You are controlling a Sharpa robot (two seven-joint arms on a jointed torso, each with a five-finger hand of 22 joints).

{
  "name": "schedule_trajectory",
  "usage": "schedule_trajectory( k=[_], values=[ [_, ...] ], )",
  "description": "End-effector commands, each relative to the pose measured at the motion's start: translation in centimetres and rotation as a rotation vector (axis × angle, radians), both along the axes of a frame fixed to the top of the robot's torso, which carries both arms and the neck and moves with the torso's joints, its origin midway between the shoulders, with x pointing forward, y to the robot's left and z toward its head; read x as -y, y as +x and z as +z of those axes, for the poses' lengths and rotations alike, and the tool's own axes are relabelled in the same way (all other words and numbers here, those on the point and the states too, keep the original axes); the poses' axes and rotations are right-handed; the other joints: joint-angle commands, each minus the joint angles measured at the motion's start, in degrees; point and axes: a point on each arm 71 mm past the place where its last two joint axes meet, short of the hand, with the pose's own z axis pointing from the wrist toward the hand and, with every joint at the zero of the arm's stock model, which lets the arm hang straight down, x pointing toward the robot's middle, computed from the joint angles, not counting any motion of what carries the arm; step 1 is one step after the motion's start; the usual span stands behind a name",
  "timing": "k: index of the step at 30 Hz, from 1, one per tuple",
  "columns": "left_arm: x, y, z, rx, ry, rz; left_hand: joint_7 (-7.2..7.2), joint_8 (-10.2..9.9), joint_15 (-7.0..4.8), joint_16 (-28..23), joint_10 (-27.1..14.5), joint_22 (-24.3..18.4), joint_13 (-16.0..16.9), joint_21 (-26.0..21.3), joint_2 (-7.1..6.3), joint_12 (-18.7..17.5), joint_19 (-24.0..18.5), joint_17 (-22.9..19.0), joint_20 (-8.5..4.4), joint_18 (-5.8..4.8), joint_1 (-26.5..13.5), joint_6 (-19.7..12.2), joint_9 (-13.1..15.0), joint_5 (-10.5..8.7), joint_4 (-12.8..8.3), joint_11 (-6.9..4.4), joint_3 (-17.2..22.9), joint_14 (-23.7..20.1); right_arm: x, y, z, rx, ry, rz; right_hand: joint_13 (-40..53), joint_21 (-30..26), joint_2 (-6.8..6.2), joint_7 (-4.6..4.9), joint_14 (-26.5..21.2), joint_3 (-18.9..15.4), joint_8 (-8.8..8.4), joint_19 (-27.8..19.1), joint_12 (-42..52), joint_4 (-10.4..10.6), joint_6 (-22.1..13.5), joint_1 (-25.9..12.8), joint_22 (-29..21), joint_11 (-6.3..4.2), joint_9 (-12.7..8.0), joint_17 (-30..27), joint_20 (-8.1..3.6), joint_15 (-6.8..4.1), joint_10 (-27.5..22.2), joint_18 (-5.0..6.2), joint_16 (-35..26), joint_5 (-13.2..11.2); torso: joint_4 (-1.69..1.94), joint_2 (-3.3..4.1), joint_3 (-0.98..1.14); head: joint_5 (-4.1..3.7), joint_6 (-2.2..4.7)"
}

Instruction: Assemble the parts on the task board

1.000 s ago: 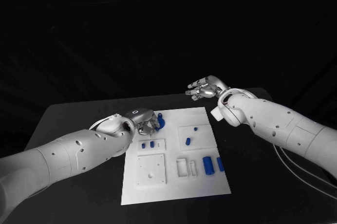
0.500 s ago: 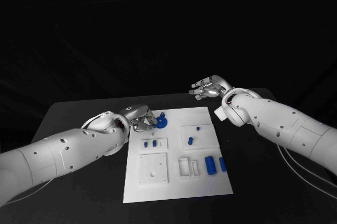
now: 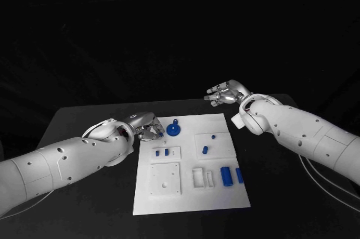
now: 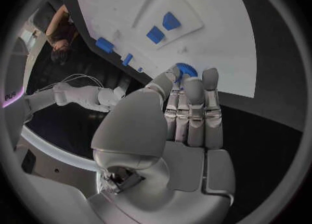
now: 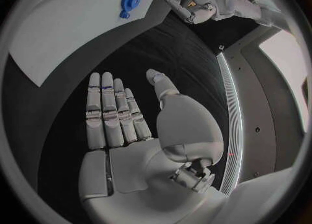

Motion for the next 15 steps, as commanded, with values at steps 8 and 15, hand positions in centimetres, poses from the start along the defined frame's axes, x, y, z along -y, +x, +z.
schedule_trajectory(
  k=[8,15],
  values=[
    [0.3,0.0,-0.6,-0.030,0.018,-0.013,0.05,0.4,-0.04,-0.2,0.4,1.2,0.1,0.4,0.20,0.2,0.0,0.1,0.02,0.71,0.1,0.1,0.0,-0.23,-0.5,0.11,-0.2,0.5,-0.2,0.0,0.0,-0.002,0.003,0.015,-0.1,-0.3,-0.11,-0.13,-0.4,0.3,0.10,-0.4,-0.2,0.0,0.4,-0.2,-0.1,0.08,0.1,-0.1,-0.08,0.12,-0.1,0.61,-0.2,0.2,-0.16,-0.01,0.15,0.15,-0.03],
    [0.3,0.0,-1.3,-0.046,0.029,-0.014,0.05,0.4,-0.04,-0.2,0.4,1.2,0.1,0.4,0.20,0.2,0.0,0.1,0.02,0.71,0.1,0.1,0.0,-0.23,-0.5,0.11,-0.2,0.5,-0.3,0.0,0.0,-0.002,0.004,0.016,-0.1,-0.3,-0.04,-0.11,-0.5,0.2,0.09,-0.5,-0.2,-0.1,0.3,-0.3,-0.1,0.09,0.0,-0.1,-0.07,0.15,-0.1,0.61,-0.3,0.2,-0.16,-0.01,0.08,-0.06,-0.23]
  ],
)
